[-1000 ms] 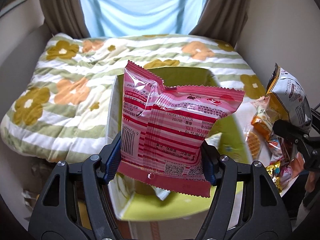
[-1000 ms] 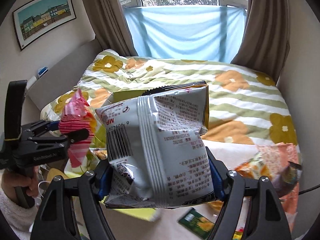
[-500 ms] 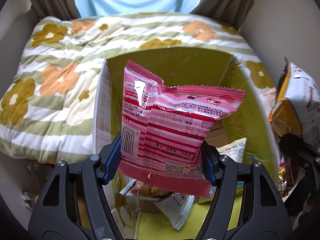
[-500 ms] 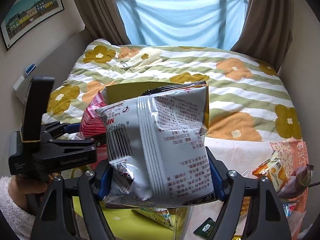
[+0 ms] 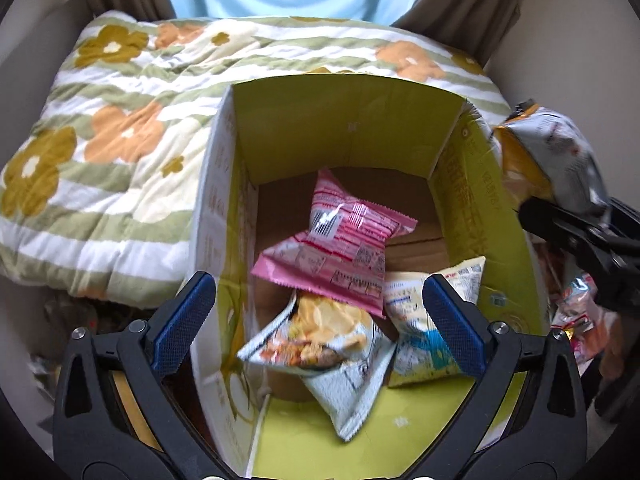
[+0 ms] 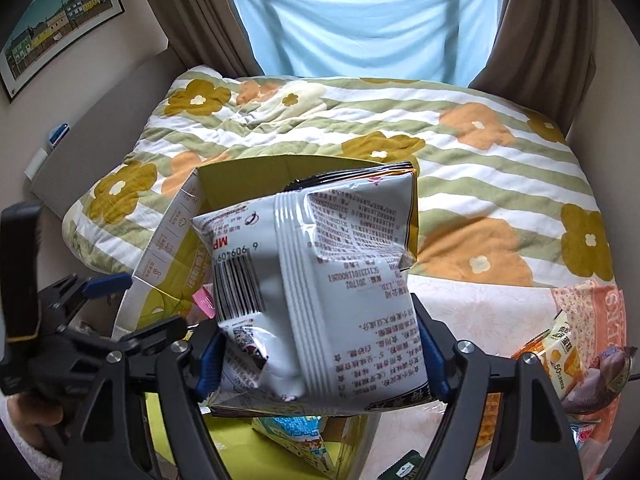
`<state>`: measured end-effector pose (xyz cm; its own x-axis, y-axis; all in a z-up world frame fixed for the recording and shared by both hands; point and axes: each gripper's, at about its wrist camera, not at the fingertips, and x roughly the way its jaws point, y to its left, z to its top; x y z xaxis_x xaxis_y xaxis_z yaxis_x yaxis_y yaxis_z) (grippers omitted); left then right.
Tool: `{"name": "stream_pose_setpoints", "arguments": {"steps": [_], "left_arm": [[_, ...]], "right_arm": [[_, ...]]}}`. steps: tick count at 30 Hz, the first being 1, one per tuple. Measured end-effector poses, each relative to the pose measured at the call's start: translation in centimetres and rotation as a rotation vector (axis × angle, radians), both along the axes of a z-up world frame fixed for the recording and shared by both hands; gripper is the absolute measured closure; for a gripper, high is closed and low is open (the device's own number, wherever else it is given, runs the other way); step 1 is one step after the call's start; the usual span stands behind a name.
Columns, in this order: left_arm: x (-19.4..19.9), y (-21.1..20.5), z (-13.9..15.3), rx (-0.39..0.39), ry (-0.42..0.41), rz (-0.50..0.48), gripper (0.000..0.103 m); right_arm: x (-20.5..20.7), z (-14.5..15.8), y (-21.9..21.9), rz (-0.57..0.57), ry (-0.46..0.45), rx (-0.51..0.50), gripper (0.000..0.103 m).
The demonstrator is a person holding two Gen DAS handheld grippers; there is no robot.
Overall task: Organize snacks
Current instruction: 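Carry both packets over the yellow box and open both tools to drop them, then move both tools back toward the remaining snacks on the table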
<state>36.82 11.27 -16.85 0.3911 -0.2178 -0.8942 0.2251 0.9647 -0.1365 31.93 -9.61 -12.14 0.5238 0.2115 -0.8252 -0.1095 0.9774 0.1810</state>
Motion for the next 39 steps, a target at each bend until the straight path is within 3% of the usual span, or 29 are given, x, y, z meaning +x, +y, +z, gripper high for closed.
{"name": "stream_pose_setpoints", "arguments": {"steps": [11, 13, 15, 18, 29, 39], "left_arm": [[-1.1, 1.2, 1.5, 0.011, -0.049, 0.028, 0.0], [-1.2, 1.4, 1.8, 0.009, -0.057, 0.028, 0.0], [-1.5, 1.5, 2.0, 0.012, -0.062, 0.024, 0.0], [-1.9, 1.6, 2.1, 0.021, -0.067, 0.021, 0.0], [-3.3, 1.8, 3.2, 0.009, -0.091, -0.001, 0.0], [-5.7, 1.1, 7.1, 0.028, -0.172, -0.065, 0.0]], "right_arm": [[1.6, 0.2, 1.2, 0.013, -0.024, 0.027, 0.027], [1.8, 0.2, 1.3, 0.015, -0.038, 0.038, 0.009], [1.4, 0.4, 1.2, 0.009, -0.068, 0.041, 0.001], [0.6, 0.8, 1.2, 0.01, -0.103, 0.023, 0.001], [-2.3, 1.1, 1.6, 0.008, -0.069, 0.033, 0.001], [-6.1, 4.7, 1.1, -0.056, -0.149, 0.04, 0.001]]}}
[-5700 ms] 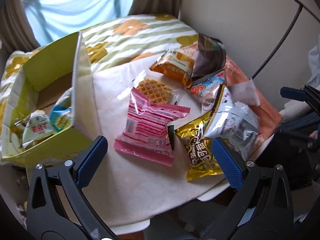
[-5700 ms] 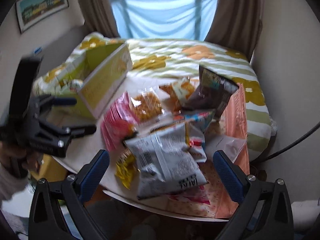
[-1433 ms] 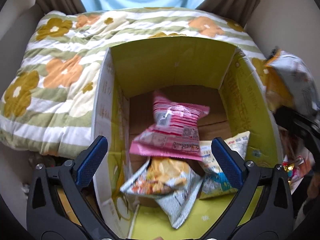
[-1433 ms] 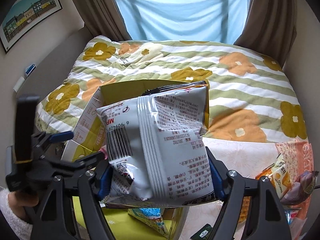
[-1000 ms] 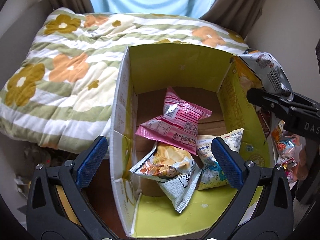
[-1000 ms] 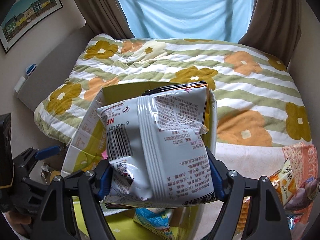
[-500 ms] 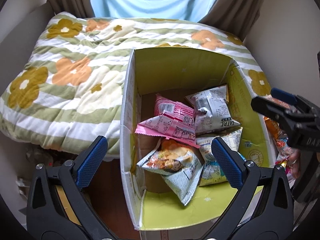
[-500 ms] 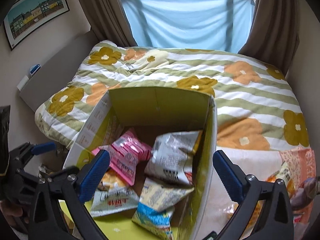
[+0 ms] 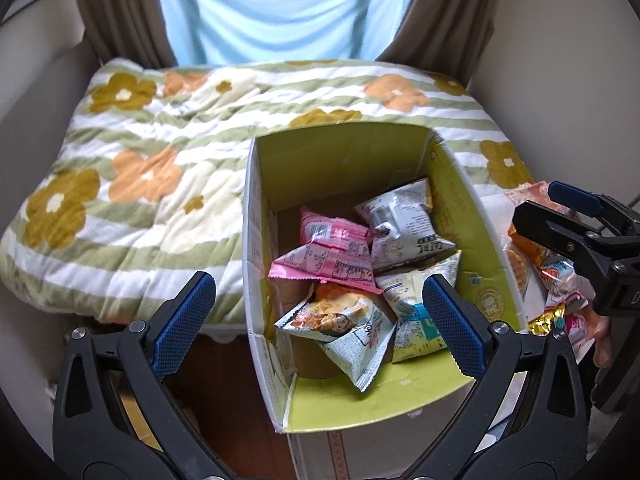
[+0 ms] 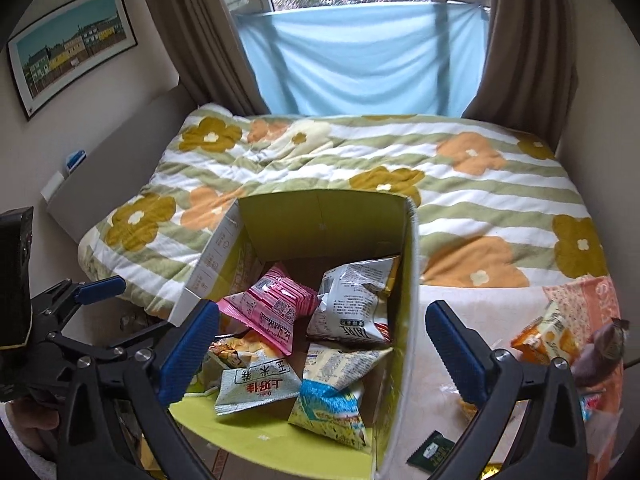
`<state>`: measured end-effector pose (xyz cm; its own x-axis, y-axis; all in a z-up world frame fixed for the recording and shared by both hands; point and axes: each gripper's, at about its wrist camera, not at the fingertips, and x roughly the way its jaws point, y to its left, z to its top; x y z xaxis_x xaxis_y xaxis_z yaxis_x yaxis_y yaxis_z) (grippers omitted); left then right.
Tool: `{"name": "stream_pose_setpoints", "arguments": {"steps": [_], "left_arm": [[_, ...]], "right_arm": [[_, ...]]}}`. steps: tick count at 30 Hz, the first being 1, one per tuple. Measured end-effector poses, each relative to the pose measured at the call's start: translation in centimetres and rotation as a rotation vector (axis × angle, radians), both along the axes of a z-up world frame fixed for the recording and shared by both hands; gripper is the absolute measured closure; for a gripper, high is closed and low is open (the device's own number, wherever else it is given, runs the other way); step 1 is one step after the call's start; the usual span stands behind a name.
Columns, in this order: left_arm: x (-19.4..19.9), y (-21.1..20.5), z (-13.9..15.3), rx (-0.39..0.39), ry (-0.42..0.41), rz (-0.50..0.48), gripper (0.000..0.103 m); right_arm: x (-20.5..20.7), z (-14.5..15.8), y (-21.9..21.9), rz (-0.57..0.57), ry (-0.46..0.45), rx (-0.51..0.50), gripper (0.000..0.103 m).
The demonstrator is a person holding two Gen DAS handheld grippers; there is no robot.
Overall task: Organize snacks
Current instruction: 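Move both tools back toward the remaining snacks on the table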
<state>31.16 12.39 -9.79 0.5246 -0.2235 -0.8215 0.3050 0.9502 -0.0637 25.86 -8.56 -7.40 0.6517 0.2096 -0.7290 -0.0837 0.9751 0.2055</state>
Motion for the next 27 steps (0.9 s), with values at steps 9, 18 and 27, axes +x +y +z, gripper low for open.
{"name": "stream_pose_setpoints", "arguments": {"steps": [9, 18, 27], "left_arm": [[-2.0, -2.6, 3.2, -0.065, -0.051, -0.114, 0.0], [-4.8, -7.1, 4.3, -0.074, -0.076, -0.183, 0.0], [-9.5, -14.7, 3.1, -0.079, -0.026, -0.19, 0.0]], "right_arm": [[-4.9, 3.5, -3.2, -0.116, -0.051, -0.057, 0.001], [-9.8, 5.2, -9.8, -0.26, -0.085, -0.07, 0.0], [-14.8, 2.7, -17.2, -0.283, -0.028, -0.074, 0.0]]}}
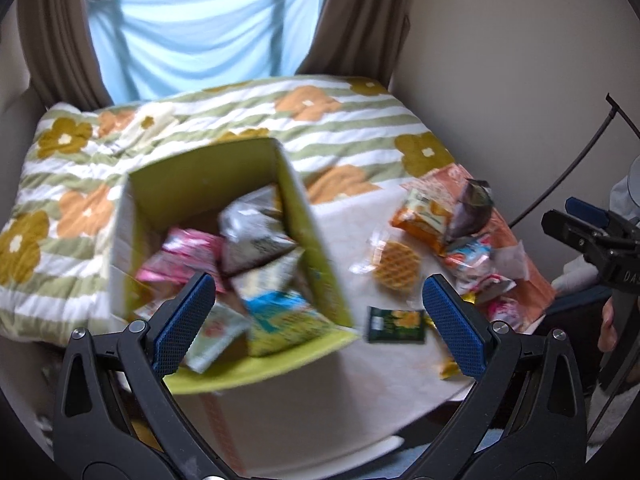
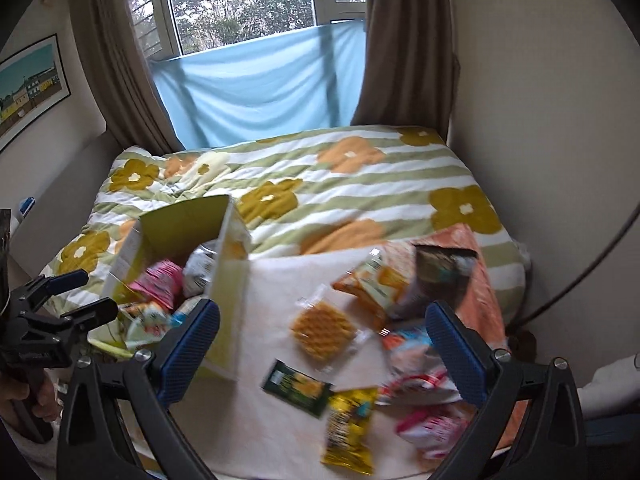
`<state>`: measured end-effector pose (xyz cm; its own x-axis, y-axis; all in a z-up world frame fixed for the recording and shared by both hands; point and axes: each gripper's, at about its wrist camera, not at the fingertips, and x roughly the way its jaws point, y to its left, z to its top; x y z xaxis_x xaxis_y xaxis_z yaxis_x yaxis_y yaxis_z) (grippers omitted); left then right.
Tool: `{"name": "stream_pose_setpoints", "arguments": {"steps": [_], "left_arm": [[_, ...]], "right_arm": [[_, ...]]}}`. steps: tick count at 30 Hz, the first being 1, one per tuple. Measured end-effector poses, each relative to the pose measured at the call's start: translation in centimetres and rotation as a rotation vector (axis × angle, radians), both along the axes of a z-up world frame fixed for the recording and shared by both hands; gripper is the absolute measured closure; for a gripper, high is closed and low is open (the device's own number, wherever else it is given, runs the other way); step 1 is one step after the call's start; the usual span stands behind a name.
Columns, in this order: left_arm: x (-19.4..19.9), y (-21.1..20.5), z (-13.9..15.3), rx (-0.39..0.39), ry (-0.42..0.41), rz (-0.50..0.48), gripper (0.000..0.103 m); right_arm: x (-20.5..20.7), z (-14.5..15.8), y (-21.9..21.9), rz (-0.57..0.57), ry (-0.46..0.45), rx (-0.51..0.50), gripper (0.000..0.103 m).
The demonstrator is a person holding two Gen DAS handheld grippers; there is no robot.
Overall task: Organize snacks
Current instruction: 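Move both tools back toward the remaining snacks on the table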
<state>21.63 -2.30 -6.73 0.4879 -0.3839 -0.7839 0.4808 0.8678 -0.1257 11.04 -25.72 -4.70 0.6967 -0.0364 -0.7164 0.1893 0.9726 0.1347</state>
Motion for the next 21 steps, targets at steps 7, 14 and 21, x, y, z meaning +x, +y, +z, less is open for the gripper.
{"name": "stream_pose_setpoints", "arguments": {"steps": [7, 14, 21], "left_arm": [[-4.0, -7.0, -2.1, 0.012, 0.051, 0.001, 0.0], [-7.2, -11.8, -7.5, 0.017, 0.182, 0.065, 0.001], [-8.9, -15.1, -13.7, 0.011, 0.278, 0.082, 0.001]], "right_arm": [[-2.9, -2.2, -6.3, 0.017, 0.033, 0.024, 0.0], [-2.6, -6.4, -11.3, 0.083, 0.099, 0.082, 0.0], [-0.9, -11.5, -12.8, 0.134, 0.162, 0.09, 0.0]]}}
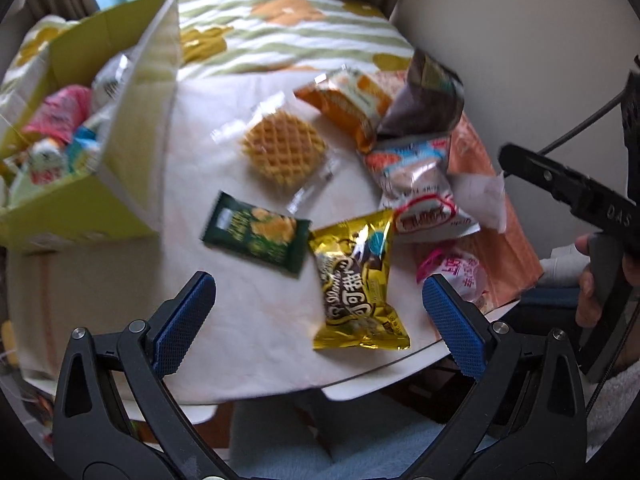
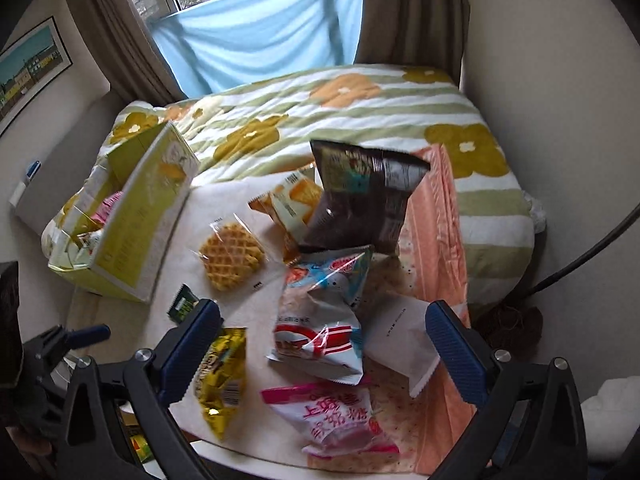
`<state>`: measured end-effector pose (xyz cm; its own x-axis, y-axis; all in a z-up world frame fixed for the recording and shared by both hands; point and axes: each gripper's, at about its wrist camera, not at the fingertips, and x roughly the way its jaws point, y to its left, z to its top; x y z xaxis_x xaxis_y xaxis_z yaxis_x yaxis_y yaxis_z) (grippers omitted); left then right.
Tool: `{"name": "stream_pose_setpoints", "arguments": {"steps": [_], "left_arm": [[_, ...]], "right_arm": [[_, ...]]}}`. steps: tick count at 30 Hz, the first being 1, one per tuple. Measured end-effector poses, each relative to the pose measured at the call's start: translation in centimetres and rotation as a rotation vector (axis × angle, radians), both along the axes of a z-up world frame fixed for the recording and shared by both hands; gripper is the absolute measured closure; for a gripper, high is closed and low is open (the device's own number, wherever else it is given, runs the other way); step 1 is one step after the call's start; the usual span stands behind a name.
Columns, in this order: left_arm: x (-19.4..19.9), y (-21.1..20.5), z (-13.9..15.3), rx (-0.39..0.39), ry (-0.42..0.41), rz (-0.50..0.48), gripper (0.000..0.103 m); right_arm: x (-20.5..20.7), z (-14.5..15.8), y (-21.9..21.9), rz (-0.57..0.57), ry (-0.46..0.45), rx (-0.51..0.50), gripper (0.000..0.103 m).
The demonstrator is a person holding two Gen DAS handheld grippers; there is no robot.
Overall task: Organize snacks
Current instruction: 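Move both tools back toward the remaining snacks on the table, then grasp the gold chocolate packet with the left tool while the right grasps the white shrimp-chip bag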
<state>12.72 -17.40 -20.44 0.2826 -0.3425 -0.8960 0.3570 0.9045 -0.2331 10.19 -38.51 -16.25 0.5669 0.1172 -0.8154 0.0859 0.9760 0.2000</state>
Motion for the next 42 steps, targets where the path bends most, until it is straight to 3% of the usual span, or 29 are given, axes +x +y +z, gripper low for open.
{"name": "stream_pose_setpoints", "arguments": {"steps": [7, 12, 14, 17, 21, 22, 25, 39, 42], "left_arm": [[0.2, -2.3, -5.0, -0.026, 0.045, -0.026, 0.002], [0.1, -3.2, -7.8, -0.043, 0.094, -0.033, 0.009], [0.1, -3.4, -8.5, -0.047, 0.102, -0.027, 0.018], [0.3, -3.4, -9.3, -0.053, 0.116, -0.014, 0.019], [0.2, -3.7, -9.3, -0.043, 0.092, -0.022, 0.026], [0.2, -3.8, -9.2, -0.045, 0.089, -0.024, 0.035], [0.3, -4.2, -9.2, -0.033, 0.074, -0.029, 0.05], [0.2, -2.5, -7.6, -0.025, 0.056, -0.02, 0.052], [0.0, -2.5, -7.5, -0.027, 0.062, -0.019, 0.052]], "right_arm": [[1.9, -3.9, 0.1, 0.011, 0.025, 0.019, 0.001], [3.2, -6.1, 0.8, 0.033, 0.046, 0.009, 0.001], [3.5, -6.6, 1.1, 0.045, 0.049, 0.003, 0.001], [3.8, -7.4, 1.5, 0.059, 0.06, -0.014, 0.001], [4.1, -7.8, 1.7, 0.066, 0.06, -0.04, 0.001], [4.2, -8.0, 1.9, 0.072, 0.062, -0.051, 0.001], [4.6, -8.4, 2.0, 0.078, 0.064, -0.062, 0.001], [4.9, -9.6, 2.5, 0.095, 0.101, -0.084, 0.001], [5.0, -9.9, 2.7, 0.112, 0.115, -0.091, 0.014]]}}
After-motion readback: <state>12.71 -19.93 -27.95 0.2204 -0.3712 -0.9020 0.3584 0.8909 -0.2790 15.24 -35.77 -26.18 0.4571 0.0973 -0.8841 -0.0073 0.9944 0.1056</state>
